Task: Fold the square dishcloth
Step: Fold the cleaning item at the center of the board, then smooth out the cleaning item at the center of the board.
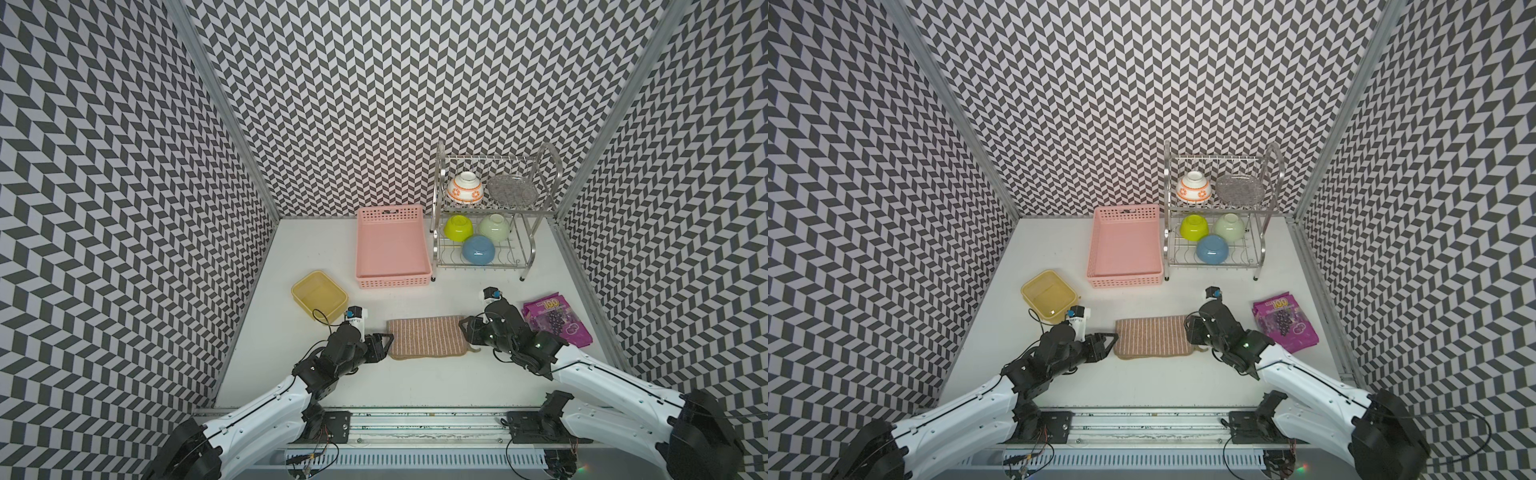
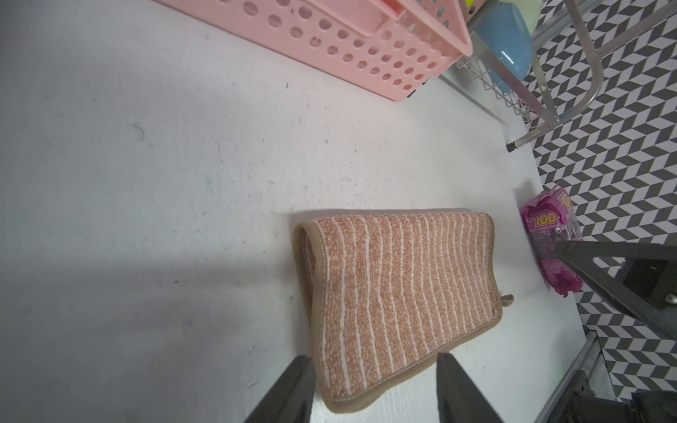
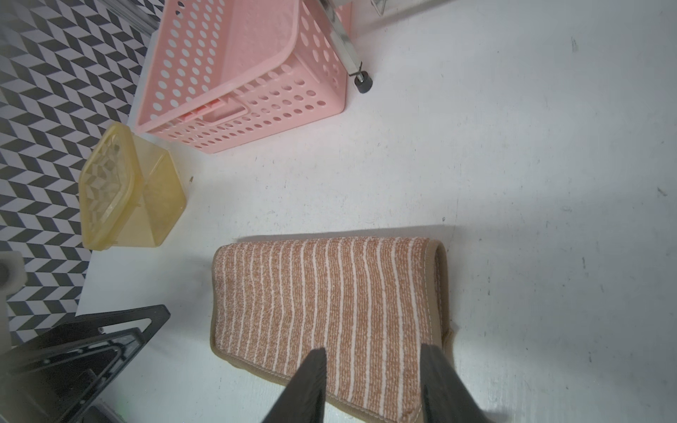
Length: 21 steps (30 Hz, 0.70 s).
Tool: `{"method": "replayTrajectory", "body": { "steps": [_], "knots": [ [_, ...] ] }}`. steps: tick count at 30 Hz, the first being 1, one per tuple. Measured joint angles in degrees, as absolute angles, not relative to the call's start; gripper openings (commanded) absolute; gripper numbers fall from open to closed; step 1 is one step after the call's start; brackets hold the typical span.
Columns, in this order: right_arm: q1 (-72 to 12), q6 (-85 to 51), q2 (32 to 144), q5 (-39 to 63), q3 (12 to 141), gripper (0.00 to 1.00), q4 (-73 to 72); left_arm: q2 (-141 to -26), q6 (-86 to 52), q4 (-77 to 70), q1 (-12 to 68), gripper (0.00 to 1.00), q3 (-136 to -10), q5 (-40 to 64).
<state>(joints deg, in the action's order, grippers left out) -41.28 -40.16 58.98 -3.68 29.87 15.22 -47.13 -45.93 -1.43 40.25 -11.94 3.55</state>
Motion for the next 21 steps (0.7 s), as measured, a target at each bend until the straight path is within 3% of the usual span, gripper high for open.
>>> {"method": "replayTrajectory", "body": {
  "steps": [15,21],
  "knots": [
    [-41.74,-46.11,58.87,7.88,19.25,0.37,12.99,-58.3,-47.44,-1.67,40.25,0.35,-12.03,8.84],
    [-41.78,-47.44,58.72,9.8,17.67,0.38,10.59,-59.31,-47.44,-2.57,40.25,0.34,-12.03,8.91]
  ]
}}
